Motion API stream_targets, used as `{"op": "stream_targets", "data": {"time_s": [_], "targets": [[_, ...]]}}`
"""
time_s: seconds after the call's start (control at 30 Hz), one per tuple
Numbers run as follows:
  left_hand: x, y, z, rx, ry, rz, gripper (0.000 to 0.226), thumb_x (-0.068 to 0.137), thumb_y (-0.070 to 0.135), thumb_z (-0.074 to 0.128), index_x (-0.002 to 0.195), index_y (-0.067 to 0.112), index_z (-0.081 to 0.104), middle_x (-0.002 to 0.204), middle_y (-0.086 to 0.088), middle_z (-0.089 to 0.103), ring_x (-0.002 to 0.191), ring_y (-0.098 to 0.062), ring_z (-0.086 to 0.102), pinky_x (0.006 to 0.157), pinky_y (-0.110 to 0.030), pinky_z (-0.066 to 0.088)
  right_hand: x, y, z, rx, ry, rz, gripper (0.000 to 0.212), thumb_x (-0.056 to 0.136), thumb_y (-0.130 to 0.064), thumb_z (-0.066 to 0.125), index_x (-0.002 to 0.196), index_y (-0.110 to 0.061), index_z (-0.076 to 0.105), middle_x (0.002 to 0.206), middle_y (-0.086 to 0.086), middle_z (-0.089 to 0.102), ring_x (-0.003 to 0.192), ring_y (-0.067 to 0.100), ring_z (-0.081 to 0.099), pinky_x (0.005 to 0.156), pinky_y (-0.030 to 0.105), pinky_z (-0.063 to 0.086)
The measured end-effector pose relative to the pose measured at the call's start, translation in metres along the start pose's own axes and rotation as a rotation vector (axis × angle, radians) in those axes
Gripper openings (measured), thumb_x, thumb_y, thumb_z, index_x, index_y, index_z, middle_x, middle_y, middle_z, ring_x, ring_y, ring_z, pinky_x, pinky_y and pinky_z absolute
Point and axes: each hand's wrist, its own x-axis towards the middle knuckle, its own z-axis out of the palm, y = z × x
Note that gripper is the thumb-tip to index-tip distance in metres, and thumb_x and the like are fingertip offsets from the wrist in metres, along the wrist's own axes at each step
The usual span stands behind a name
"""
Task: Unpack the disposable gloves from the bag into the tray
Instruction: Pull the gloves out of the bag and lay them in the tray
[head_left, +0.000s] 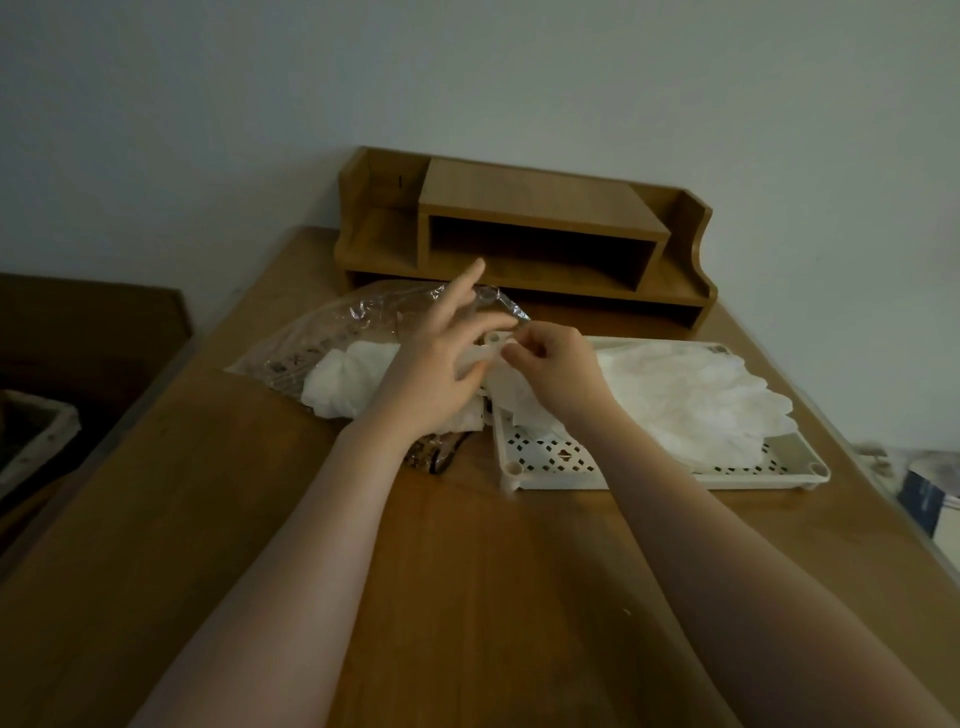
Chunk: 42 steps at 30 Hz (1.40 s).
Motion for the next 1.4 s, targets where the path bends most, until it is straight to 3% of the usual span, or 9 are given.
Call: {"op": "stream_targets", "data": {"time_s": [0.13,0.37,0.57,0.8,0.87,1.0,1.1,1.23,1.4], "targets": [[0.002,0.006,0.006,0.045,-0.028,0.048,0.018,0.08,0.013,0.071,0.096,0.021,0.067,0.154,0.001,0.024,0.144,-0.022,0.015,0.114,-0.045,0.02,-0.01,-0.005,-0.002,0.327,-0.119,0.102,0.018,0.093,-0.01,0.054,0.076,-0.016,0.059,0.074,0.001,0.056,0.067,0.01,0.052,0.065,0.019,0.044],[-0.002,0.002,0.01,-0.036,-0.001,-0.113,0.013,0.084,0.013,0.067,0.082,0.021,0.058,0.153,0.003,0.026,0.14,-0.012,0.017,0.113,-0.042,0.022,-0.007,-0.001,-0.002,0.705,-0.131,0.267,0.024,0.099,-0.017,0.043,0.081,-0.01,0.058,0.09,0.01,0.061,0.092,0.026,0.058,0.097,0.041,0.045],[-0.005,-0.01,0.014,0.314,-0.044,-0.306,0.008,0.09,0.025,0.06,0.09,0.024,0.068,0.158,0.004,0.01,0.145,-0.022,0.003,0.115,-0.043,0.007,-0.005,-0.004,-0.009,1.181,-0.086,0.213,0.031,0.099,-0.015,0.035,0.074,-0.008,0.052,0.073,0.008,0.054,0.077,0.023,0.054,0.086,0.038,0.044],[-0.009,-0.022,0.014,0.447,-0.153,-0.649,0.03,0.098,0.033,0.041,0.117,0.024,0.063,0.159,0.001,0.008,0.145,-0.027,0.001,0.117,-0.045,0.004,-0.007,-0.012,-0.037,1.897,0.006,0.169,0.01,0.059,-0.01,0.067,0.064,-0.008,0.058,0.066,0.003,0.052,0.063,0.015,0.053,0.075,0.025,0.043],[-0.005,-0.018,0.01,0.455,-0.198,-0.698,0.036,0.098,0.034,0.041,0.128,0.02,0.056,0.159,0.001,0.008,0.145,-0.027,-0.003,0.117,-0.045,0.001,-0.009,-0.012,-0.044,1.981,0.029,0.155,0.006,0.067,-0.011,0.064,0.065,-0.007,0.06,0.066,0.004,0.054,0.063,0.016,0.056,0.073,0.026,0.048],[0.007,0.014,-0.003,0.312,0.102,-0.453,0.019,0.092,0.02,0.05,0.098,0.02,0.068,0.152,-0.004,0.029,0.143,-0.03,0.007,0.115,-0.049,0.009,-0.016,-0.007,-0.06,1.907,0.03,0.074,0.022,0.086,-0.017,0.053,0.066,-0.01,0.059,0.06,0.0,0.055,0.058,0.012,0.057,0.066,0.022,0.05],[0.013,0.065,-0.006,0.009,0.347,-0.111,0.033,0.089,0.034,0.041,0.094,0.011,0.064,0.12,-0.003,0.055,0.122,-0.02,0.042,0.101,-0.027,0.032,-0.022,0.0,-0.075,1.664,0.043,0.0,0.03,0.091,-0.019,0.051,0.064,-0.015,0.064,0.058,-0.003,0.054,0.059,0.01,0.055,0.064,0.023,0.05],[0.017,0.118,0.024,-0.213,-0.067,-0.222,0.04,0.088,0.042,0.058,0.12,0.018,0.051,0.106,0.013,0.053,0.093,-0.002,0.054,0.073,-0.008,0.042,-0.032,0.0,-0.089,1.386,-0.038,0.045,0.025,0.084,-0.036,0.054,0.087,-0.012,0.062,0.076,0.004,0.057,0.068,0.015,0.059,0.067,0.028,0.051],[0.035,0.133,0.038,-0.284,-0.099,-0.304,0.042,0.083,0.036,0.069,0.118,0.022,0.05,0.097,0.012,0.061,0.087,-0.005,0.061,0.077,-0.023,0.052,-0.044,0.001,-0.12,1.317,0.022,0.193,0.034,0.09,-0.037,0.047,0.109,-0.009,0.054,0.092,0.007,0.06,0.073,0.015,0.066,0.065,0.027,0.055]]}}
